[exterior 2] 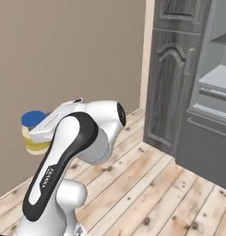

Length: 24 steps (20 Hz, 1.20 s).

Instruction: Place the mayonnaise and ketchup from the counter to the top shelf of the fridge. If the existing items in the fridge are on the top shelf, move them to other shelves.

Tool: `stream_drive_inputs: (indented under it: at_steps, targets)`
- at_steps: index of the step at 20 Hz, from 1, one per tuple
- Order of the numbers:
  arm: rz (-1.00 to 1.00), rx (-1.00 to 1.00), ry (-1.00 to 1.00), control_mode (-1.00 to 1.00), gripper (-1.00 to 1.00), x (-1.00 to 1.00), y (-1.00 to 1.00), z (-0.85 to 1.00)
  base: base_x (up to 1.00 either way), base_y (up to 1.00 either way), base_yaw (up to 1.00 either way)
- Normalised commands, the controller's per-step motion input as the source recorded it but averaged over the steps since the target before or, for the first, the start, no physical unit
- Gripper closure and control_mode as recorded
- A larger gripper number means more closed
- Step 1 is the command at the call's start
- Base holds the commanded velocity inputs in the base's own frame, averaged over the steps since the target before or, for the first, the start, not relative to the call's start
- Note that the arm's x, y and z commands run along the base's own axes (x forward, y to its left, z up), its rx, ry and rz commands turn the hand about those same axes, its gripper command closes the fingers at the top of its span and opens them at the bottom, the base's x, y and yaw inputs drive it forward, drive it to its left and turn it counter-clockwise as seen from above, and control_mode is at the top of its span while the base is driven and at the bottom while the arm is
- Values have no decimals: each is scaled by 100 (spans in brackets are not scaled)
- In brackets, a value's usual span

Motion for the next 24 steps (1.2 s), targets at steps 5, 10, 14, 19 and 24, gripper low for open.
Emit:
stream_drive_inputs:
  at_steps: [5, 10, 14, 19, 24]
  targets:
    - [0, 0, 0, 100, 100, 0, 0, 0, 90, 23, -64]
    - [0, 0, 0, 100, 100, 0, 0, 0, 100, 14, -51]
    - [0, 0, 0, 100, 100, 0, 0, 0, 100, 1, -31]
    - [0, 0, 0, 100, 100, 0, 0, 0, 100, -4, -13]
    - [0, 0, 0, 100, 100, 0, 0, 0, 100, -10, -12]
